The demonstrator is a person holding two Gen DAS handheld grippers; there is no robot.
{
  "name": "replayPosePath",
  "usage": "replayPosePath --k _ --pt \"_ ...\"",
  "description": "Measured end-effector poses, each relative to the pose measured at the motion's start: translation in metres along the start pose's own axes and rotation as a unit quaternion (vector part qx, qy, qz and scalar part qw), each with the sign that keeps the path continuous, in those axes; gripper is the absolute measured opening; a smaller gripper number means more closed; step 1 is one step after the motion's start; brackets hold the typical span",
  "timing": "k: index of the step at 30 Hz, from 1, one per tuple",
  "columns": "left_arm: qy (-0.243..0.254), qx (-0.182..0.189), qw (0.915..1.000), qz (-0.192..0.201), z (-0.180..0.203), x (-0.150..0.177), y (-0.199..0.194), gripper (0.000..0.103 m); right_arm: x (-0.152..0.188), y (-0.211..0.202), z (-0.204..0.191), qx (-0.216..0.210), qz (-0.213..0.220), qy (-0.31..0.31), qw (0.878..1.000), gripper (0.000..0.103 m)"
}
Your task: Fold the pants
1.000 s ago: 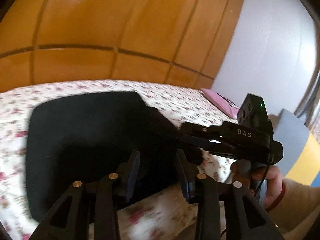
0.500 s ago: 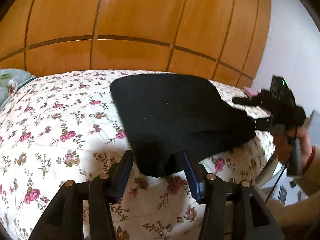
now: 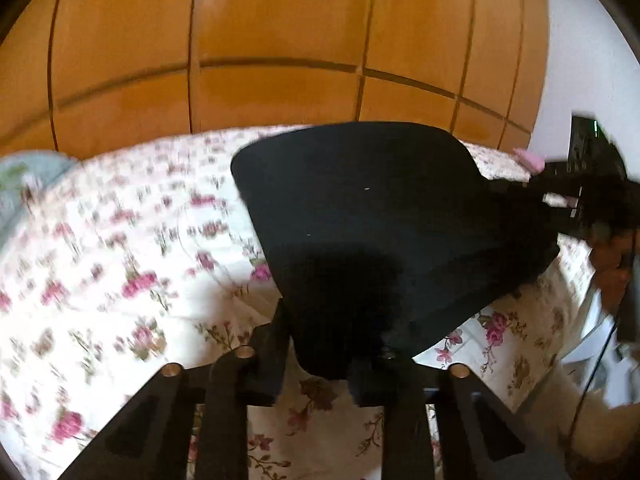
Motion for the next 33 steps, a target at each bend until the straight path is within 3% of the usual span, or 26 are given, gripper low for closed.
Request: replayPosePath --k 3,9,15,20,23,27,30,33 --pt "0.035 -0.026 0.9989 0.013 0.008 -0.012 -0.01 0.017 -0.013 -0.019 -0.01 -0.008 0.026 -0.012 1.0 0.014" --pt "0.091 -0.017 0.9941 0.056 0.039 -0.041 -0.031 0.017 -0.04 -0.066 -0.008 0.01 0.073 -0.036 0.997 0.013" --pt "0.167 -0.023 0.9858 0.005 0.064 -0.005 -0.007 0.017 -0.03 -0.06 0.043 0.065 0.049 -0.008 0.997 0.013" --pt "0.199 -0.03 0.9794 0.017 0.068 0.003 -0.006 0.019 -0.017 -0.048 0.066 0.065 0.048 0.01 0.997 0.013" --pt "0.173 0.003 0.9849 0.012 0.064 0.005 -0.017 0.023 -0.018 -0.049 0.065 0.067 0.047 0.003 0.997 0.013" --pt "0.047 0.097 0.9941 0.011 0.042 -0.01 -0.047 0.026 -0.019 -0.059 0.06 0.078 0.043 -0.005 0.996 0.025" --pt "-0.017 0.101 0.9939 0.04 0.02 -0.037 -0.063 0.028 -0.035 -0.077 0.054 0.142 0.072 -0.066 0.985 0.028" --pt "-0.026 0.092 0.9939 0.054 0.017 -0.07 -0.055 0.03 -0.056 -0.085 0.029 0.143 0.092 -0.114 0.979 0.028"
Point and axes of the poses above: each gripper's, at about its wrist camera, not at the fingertips, and y roughly the way its jaws point, z to its right, x to its underside, the point moved 10 cm from there along y, roughly the way its jaws point, and after that the axes turned 4 degrees about z, right-handed, at the moved point
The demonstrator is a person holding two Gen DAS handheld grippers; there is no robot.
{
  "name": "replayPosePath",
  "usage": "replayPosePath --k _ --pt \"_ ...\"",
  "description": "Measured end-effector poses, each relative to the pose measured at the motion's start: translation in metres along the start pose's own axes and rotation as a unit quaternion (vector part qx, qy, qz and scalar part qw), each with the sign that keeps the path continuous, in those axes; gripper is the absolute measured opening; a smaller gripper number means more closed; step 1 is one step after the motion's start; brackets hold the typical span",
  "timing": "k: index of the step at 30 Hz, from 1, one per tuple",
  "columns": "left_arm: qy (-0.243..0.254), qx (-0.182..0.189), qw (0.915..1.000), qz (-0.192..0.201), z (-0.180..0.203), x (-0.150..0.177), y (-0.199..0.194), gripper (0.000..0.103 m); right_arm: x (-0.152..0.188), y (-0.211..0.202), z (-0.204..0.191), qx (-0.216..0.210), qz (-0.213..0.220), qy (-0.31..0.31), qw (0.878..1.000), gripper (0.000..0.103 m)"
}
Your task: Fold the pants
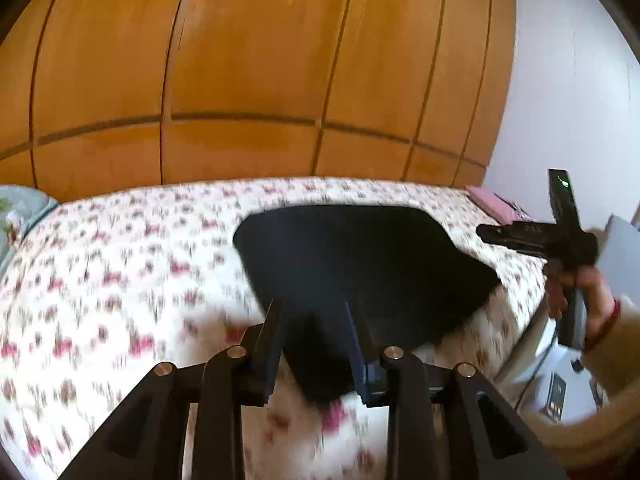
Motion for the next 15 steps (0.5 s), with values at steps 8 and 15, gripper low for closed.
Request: replayPosePath --k 8,15 --pt "0.006 -0.019 0.9961 -0.086 0.018 -0.042 0.109 0.03 -0.024 0.05 -0.061 -0.009 -0.053 -0.106 0.993 0.027" --pt "0.012 -0.066 0.9892 -0.131 0.011 -0.045 0.163 0.03 -0.019 0.092 -0.066 0.004 -0.082 -0.122 0.989 0.027"
Point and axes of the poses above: each gripper's, at about its wrist camera, not at the fingertips, and y roughly the way its jaws point, z to its right, x to its underside, the point moved 10 cm from there along y, roughly the way its jaws point, and after that the axes turned 4 degrees about z, right-handed, at the moved point
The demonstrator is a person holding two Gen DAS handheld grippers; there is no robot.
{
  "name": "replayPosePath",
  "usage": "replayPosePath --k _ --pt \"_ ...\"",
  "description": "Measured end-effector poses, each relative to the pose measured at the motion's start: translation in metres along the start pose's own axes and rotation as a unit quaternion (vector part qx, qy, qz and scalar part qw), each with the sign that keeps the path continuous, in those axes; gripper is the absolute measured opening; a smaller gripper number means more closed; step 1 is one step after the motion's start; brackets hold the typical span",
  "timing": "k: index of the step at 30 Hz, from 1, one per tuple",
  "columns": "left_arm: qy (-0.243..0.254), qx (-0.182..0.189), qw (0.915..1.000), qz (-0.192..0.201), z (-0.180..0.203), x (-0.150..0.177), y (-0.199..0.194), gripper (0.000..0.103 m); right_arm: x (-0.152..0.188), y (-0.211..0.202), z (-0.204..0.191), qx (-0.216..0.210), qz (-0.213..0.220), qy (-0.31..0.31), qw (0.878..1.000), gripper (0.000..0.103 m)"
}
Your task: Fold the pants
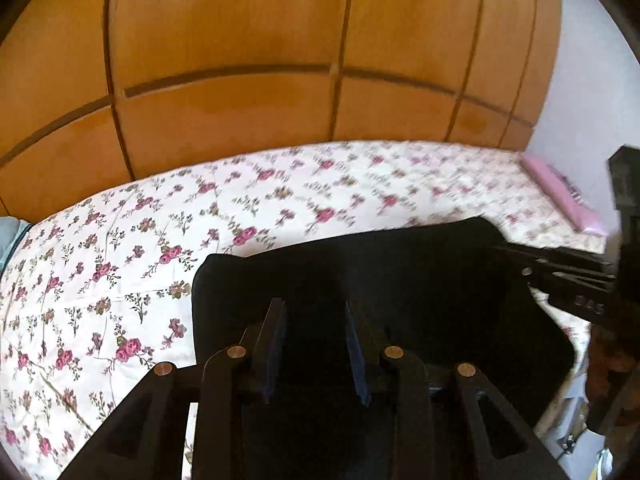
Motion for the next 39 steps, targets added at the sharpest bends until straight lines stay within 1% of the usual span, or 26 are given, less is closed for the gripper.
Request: replayPosePath --k 4,6,7,9,12,16,18,19,21,23,24,28,31,35,37,38,39 --pt "0.0 -0.022 0.9997 -0.012 -0.008 0.006 0.024 0.03 -0.002 0.016 0.005 0.017 0.003 -0.007 1.0 0.027" --pt "0.002 -0.03 0.9995 -0.012 -0.011 0.006 0.032 0.031 -0.001 0.025 0.011 0.035 0.0 -0.017 0.999 0.022" --pt "0.003 -0.032 0.9994 -0.014 -0.011 0.007 0.035 0.032 0.0 0.029 0.014 0.038 -0.002 -0.017 0.999 0.022" --pt "0.005 -0.035 0.9991 -0.021 -0.012 0.009 0.044 0.032 0.003 0.037 0.02 0.038 -0.004 -0.007 0.999 0.021" --pt "0.009 -0.042 0.9989 -0.019 -0.012 0.01 0.049 0.033 0.004 0.044 0.029 0.042 0.005 0.008 0.999 0.017" --pt "0.007 -0.042 0.9989 -0.017 -0.013 0.012 0.055 0.033 0.003 0.051 0.035 0.038 0.013 0.025 0.999 0.016" --pt "0.004 -0.042 0.999 -0.016 -0.014 0.013 0.057 0.033 0.004 0.055 0.044 0.04 0.015 0.045 0.998 0.016" --pt "0.003 -0.042 0.999 -0.015 -0.014 0.013 0.058 0.033 0.005 0.057 0.051 0.049 0.014 0.058 0.997 0.016" --pt "0.001 -0.042 0.9991 -0.013 -0.014 0.013 0.059 0.033 0.007 0.061 0.062 0.024 0.014 0.106 0.994 0.016" --pt "0.005 -0.044 0.999 -0.009 -0.014 0.013 0.059 0.033 0.008 0.06 0.066 0.01 0.017 0.125 0.992 0.016" --pt "0.006 -0.045 0.9989 -0.008 -0.014 0.013 0.059 0.033 0.008 0.059 0.065 0.012 0.021 0.122 0.992 0.016" --pt "0.008 -0.045 0.999 -0.002 -0.014 0.013 0.057 0.033 0.008 0.054 0.059 0.042 0.037 0.094 0.994 0.016" --pt "0.007 -0.043 0.9991 0.003 -0.015 0.013 0.055 0.033 0.01 0.048 0.06 0.052 0.049 0.088 0.994 0.017" --pt "0.009 -0.047 0.9988 0.013 -0.014 0.016 0.046 0.033 0.015 0.036 0.056 0.08 0.062 0.062 0.993 0.022" --pt "0.014 -0.053 0.9982 0.023 -0.014 0.02 0.037 0.034 0.02 0.026 0.049 0.103 0.066 0.032 0.992 0.032" --pt "0.018 -0.055 0.9979 0.028 -0.014 0.022 0.032 0.034 0.024 0.02 0.047 0.12 0.066 0.019 0.99 0.04" --pt "0.022 -0.055 0.9976 0.034 -0.014 0.026 0.025 0.034 0.029 0.015 0.046 0.129 0.067 0.015 0.989 0.041"
Point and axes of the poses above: each gripper's, at about its wrist camera, not at the fingertips, and y roughly the way its jaws point, z to its right, x to its underside, the point moved 10 cm from there along y, roughly the way its jaws point, and after that the axes turned 4 degrees about z, right-handed, at the moved point
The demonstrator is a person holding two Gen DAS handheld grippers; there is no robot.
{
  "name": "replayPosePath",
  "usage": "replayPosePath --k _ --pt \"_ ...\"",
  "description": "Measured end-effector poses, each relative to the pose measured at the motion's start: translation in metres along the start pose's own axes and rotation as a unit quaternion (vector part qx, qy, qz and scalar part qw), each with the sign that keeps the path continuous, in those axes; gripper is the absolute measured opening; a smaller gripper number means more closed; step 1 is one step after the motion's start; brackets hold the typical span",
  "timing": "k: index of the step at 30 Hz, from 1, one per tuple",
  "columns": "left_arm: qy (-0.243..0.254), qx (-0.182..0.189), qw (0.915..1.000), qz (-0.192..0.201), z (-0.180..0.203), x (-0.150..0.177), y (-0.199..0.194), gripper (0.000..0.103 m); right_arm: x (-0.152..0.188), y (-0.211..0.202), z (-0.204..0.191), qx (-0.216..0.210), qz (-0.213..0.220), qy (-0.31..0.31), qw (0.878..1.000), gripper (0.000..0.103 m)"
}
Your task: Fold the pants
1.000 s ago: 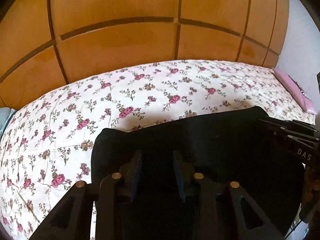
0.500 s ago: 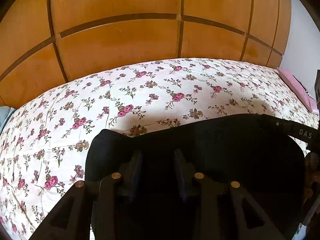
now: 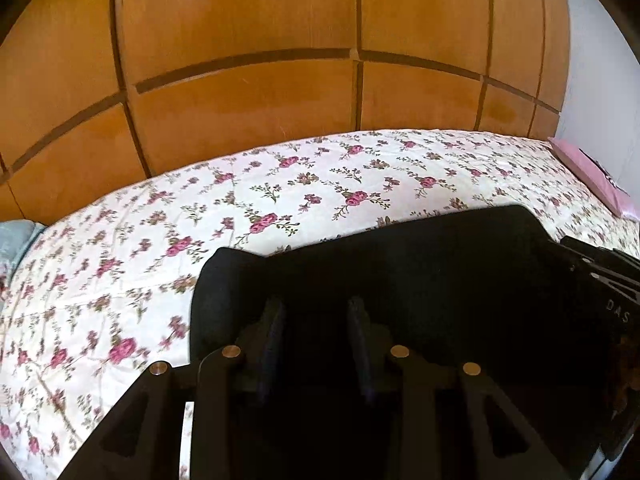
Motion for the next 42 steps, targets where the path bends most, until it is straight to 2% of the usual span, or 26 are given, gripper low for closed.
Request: replayPosePath --k 3,4,6,8,13,17,18,20,22,25,26,28,29,31,32,33,36,40,42 --pt "0.0 0.004 0.9998 0.02 -0.002 0.012 -0.024 0.037 0.016 -0.019 0.006 -0.022 -0.004 0.028 0.999 0.043" --pt "-0.003 0.007 0.9997 0.023 -0.003 0.018 -0.03 0.039 0.023 -0.027 0.011 -0.035 -0.01 0.047 0.998 0.046" --pt "-0.022 0.02 0.9988 0.038 -0.007 0.032 -0.046 0.04 0.033 -0.038 0.021 -0.046 -0.022 0.07 0.996 0.059" --pt "-0.041 0.039 0.9973 0.047 -0.009 0.043 -0.058 0.044 0.044 -0.045 0.026 -0.073 -0.038 0.089 0.993 0.059" --pt "-0.077 0.097 0.9913 0.045 -0.016 0.068 -0.086 0.049 0.074 -0.051 0.039 -0.145 -0.083 0.174 0.97 0.069" --pt "-0.122 0.14 0.9823 0.024 -0.03 0.079 -0.094 0.063 0.084 -0.052 0.042 -0.192 -0.093 0.215 0.953 0.069" --pt "-0.144 0.151 0.9778 0.014 -0.037 0.082 -0.092 0.063 0.083 -0.052 0.04 -0.195 -0.095 0.211 0.953 0.069" --pt "-0.196 0.193 0.9614 -0.011 -0.044 0.085 -0.082 0.064 0.079 -0.05 0.034 -0.21 -0.102 0.197 0.952 0.069" --pt "-0.222 0.226 0.9478 -0.038 -0.04 0.086 -0.071 0.066 0.075 -0.045 0.024 -0.229 -0.114 0.182 0.949 0.069" --pt "-0.254 0.252 0.9326 -0.049 -0.038 0.087 -0.058 0.07 0.072 -0.036 0.017 -0.236 -0.115 0.182 0.948 0.067" --pt "-0.26 0.257 0.9292 -0.054 -0.037 0.088 -0.054 0.071 0.072 -0.035 0.015 -0.234 -0.115 0.185 0.948 0.063" --pt "-0.25 0.246 0.9352 -0.05 -0.034 0.087 -0.052 0.067 0.07 -0.037 0.013 -0.23 -0.105 0.189 0.949 0.053" --pt "-0.233 0.238 0.9416 -0.048 -0.03 0.085 -0.055 0.059 0.068 -0.04 0.011 -0.231 -0.096 0.182 0.951 0.046" --pt "-0.192 0.213 0.9574 -0.032 -0.024 0.074 -0.064 0.046 0.06 -0.042 0.006 -0.224 -0.079 0.149 0.96 0.043" --pt "-0.175 0.203 0.9632 -0.021 -0.024 0.067 -0.07 0.037 0.058 -0.045 0.003 -0.22 -0.073 0.137 0.963 0.041" --pt "-0.166 0.199 0.9657 -0.01 -0.024 0.059 -0.075 0.034 0.056 -0.047 0.002 -0.218 -0.066 0.131 0.965 0.041" --pt "-0.149 0.196 0.969 0.024 -0.026 0.033 -0.083 0.033 0.038 -0.055 0.0 -0.224 -0.028 0.131 0.965 0.04" --pt "-0.094 0.155 0.9801 0.08 -0.031 -0.003 -0.09 0.032 0.009 -0.054 -0.009 -0.224 0.015 0.102 0.969 0.04" --pt "-0.073 0.136 0.9827 0.103 -0.037 -0.024 -0.084 0.032 -0.005 -0.046 -0.015 -0.221 0.028 0.09 0.971 0.04"
Point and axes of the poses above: each gripper's, at about its wrist camera, not at the fingertips, and y roughly the way its jaws point, z to its right, x to its underside, the point moved 10 cm from there along y, roughly the way its jaws point, and after that the axes turned 4 degrees about z, right-handed, at the moved point
